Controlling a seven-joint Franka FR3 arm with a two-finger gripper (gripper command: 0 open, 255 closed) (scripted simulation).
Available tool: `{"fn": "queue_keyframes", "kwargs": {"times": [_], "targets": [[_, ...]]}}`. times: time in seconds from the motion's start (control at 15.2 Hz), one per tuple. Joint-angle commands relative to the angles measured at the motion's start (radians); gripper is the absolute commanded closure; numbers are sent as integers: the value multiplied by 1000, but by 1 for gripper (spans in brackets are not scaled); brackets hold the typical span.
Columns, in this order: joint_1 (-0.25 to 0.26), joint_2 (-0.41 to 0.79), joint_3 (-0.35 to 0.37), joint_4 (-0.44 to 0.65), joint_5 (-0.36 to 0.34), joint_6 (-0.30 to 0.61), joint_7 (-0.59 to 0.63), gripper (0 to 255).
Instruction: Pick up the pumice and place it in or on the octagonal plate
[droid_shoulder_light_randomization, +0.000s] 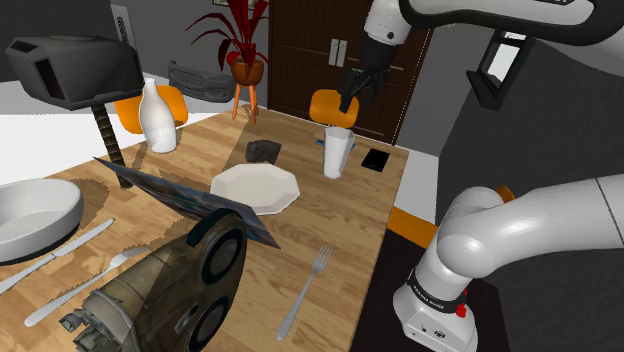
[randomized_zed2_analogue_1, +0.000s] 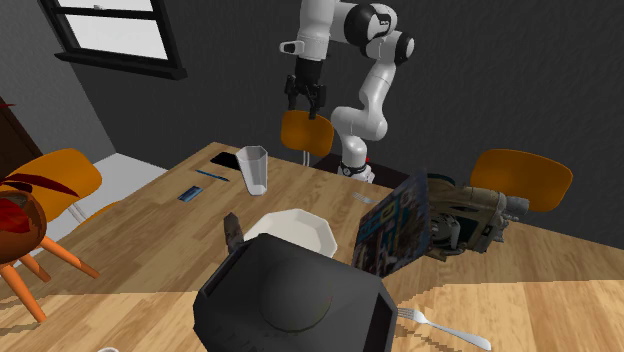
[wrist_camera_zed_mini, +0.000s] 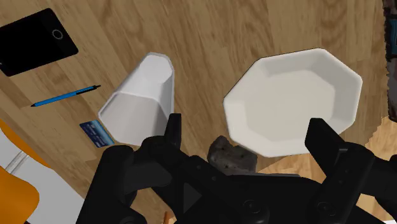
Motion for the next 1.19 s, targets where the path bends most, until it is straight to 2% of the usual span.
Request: {"fn": "queue_keyframes", "kwargs": {"times": [0.0, 0.59, 1.12], "targets": [[0, 0, 0, 0, 0, 0, 0, 0], [65, 310, -118, 75, -30, 196, -279, 0], [115, 620, -183, 232, 5, 310, -530, 0]]}}
